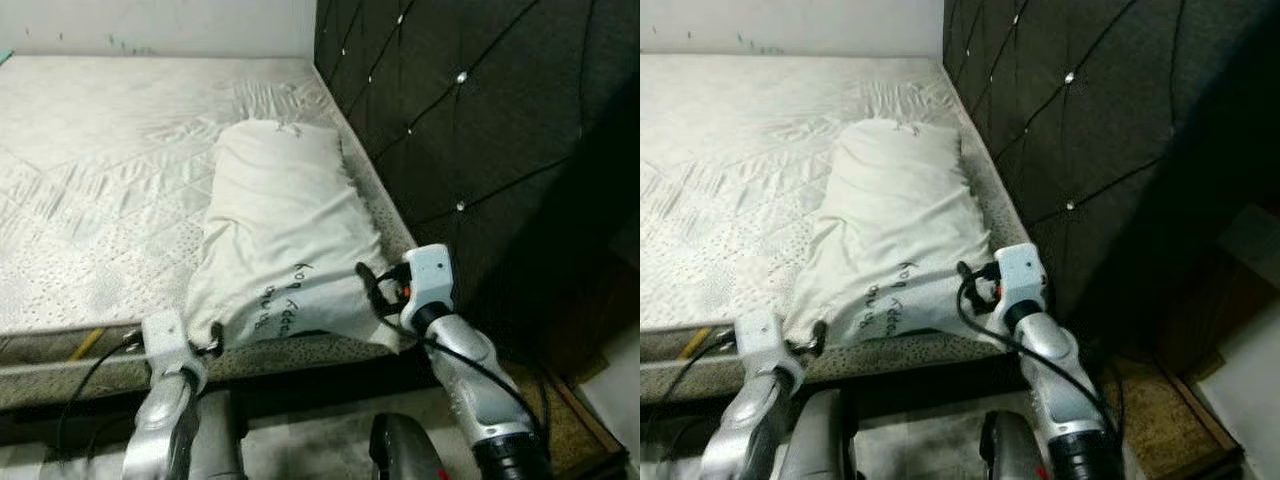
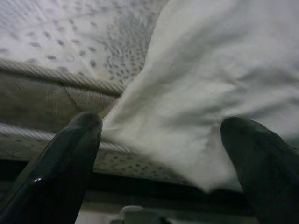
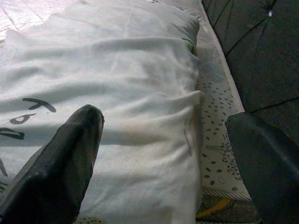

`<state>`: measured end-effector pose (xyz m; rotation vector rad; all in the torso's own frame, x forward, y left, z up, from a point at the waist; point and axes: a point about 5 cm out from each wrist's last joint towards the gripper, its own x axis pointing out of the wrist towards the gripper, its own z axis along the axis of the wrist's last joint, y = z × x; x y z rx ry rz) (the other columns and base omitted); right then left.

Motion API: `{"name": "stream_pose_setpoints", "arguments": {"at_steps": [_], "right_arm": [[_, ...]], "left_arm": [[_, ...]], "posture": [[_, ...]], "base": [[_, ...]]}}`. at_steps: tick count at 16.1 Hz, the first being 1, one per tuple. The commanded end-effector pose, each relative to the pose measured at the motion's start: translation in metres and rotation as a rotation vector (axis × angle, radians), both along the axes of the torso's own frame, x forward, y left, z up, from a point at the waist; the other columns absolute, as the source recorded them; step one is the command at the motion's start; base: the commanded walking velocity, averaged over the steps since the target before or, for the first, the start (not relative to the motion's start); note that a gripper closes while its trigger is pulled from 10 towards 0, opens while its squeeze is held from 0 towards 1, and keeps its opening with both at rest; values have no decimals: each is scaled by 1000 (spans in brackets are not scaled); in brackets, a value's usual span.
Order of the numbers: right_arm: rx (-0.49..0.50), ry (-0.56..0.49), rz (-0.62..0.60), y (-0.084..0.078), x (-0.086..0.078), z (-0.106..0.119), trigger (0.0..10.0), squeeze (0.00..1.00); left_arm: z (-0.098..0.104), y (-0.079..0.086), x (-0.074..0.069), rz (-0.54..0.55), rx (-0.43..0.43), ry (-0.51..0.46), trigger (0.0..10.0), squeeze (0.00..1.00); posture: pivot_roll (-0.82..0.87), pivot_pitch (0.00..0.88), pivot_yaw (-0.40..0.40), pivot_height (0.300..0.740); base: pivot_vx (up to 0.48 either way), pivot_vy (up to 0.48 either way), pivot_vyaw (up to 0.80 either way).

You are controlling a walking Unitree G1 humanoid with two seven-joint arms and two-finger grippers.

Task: Clean up the room

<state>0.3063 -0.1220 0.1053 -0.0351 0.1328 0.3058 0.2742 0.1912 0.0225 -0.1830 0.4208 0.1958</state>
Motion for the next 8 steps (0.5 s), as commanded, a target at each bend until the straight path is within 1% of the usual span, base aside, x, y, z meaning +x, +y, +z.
{"name": "stream_pose_setpoints", "arguments": {"at_steps": [1, 2, 4, 5, 6, 7, 8], "right_arm": [[4, -16, -15, -6, 0, 8, 10000, 0], [9, -22, -13, -5, -2, 11, 10000, 0], [23, -36, -12, -4, -3, 16, 10000, 0], [62, -54, -9, -2, -5, 24, 10000, 0], [86, -44, 15, 0, -7, 26, 10000, 0], [128, -19, 70, 6, -13, 29, 10000, 0], [159, 13, 163, 12, -25, 32, 10000, 0]], "left_arm": [[3, 0, 12, -9, -23, -9, 10000, 0], [4, 1, 22, -18, -28, 5, 10000, 0], [9, 5, 37, -18, -36, 12, 10000, 0], [14, 8, 46, -21, -40, 22, 10000, 0], [17, 13, 51, -20, -15, 24, 10000, 0], [23, 20, 57, 3, -9, 17, 10000, 0], [28, 32, 62, 42, -9, 14, 10000, 0]], "posture": [[-152, 76, -81, 565], [-160, 80, -82, 565], [-178, 84, -80, 565], [-190, 89, -78, 565], [-193, 89, -78, 565], [-199, 91, -78, 565], [-207, 93, -79, 565]], "base": [[0, 0, 0], [0, 0, 0], [0, 0, 0], [0, 0, 0], [0, 0, 0], [0, 0, 0], [0, 0, 0]]}}
